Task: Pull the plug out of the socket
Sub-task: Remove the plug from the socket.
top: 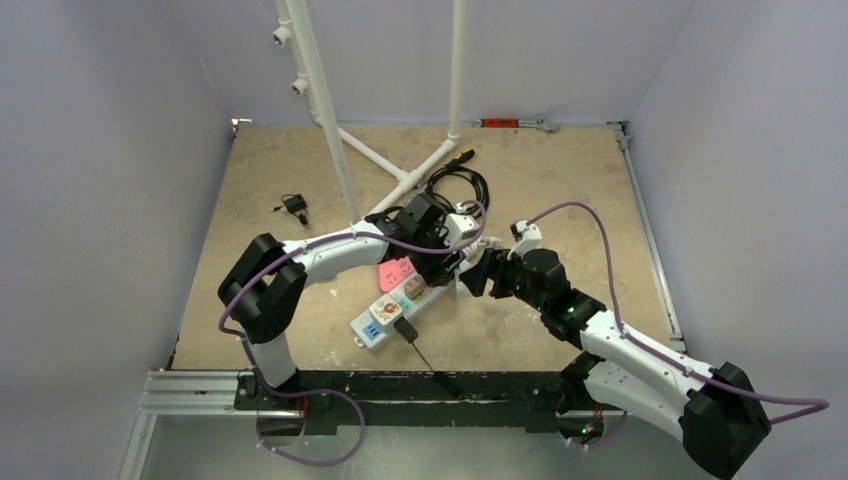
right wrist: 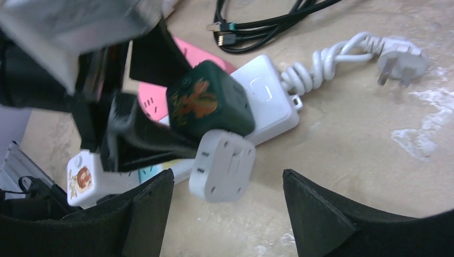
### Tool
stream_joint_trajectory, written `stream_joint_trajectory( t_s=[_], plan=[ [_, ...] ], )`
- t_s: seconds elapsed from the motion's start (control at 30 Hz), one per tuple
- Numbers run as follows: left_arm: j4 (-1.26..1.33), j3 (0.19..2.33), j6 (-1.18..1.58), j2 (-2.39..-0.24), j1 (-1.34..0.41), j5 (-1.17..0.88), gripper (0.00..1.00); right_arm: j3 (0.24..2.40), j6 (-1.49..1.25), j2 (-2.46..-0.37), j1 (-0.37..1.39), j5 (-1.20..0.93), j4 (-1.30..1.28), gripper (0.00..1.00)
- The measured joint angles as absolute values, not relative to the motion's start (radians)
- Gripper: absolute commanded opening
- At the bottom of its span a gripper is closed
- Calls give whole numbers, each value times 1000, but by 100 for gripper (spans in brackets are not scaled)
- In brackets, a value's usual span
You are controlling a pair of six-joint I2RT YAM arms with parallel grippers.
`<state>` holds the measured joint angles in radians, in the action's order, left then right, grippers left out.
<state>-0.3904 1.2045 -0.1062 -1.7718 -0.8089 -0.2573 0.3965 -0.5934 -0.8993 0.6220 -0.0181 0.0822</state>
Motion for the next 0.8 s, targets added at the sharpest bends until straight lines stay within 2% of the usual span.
stream_joint_trajectory(
  t_s=[0.23,0.4,0.57,0.8],
  plan=[
    [-417,1225,-118,-1785,-762,-306,2,392,-622,-905,815,135,97,72],
    [-419,1227,-126,-1787,-762,-306,1,393,-655,-1005,913,282,119,69],
    [-420,1227,-133,-1787,-762,-303,0,432,-683,-1158,961,411,133,67],
    [-422,1227,-144,-1788,-767,-292,0,470,-743,-1205,975,500,142,69]
  ],
)
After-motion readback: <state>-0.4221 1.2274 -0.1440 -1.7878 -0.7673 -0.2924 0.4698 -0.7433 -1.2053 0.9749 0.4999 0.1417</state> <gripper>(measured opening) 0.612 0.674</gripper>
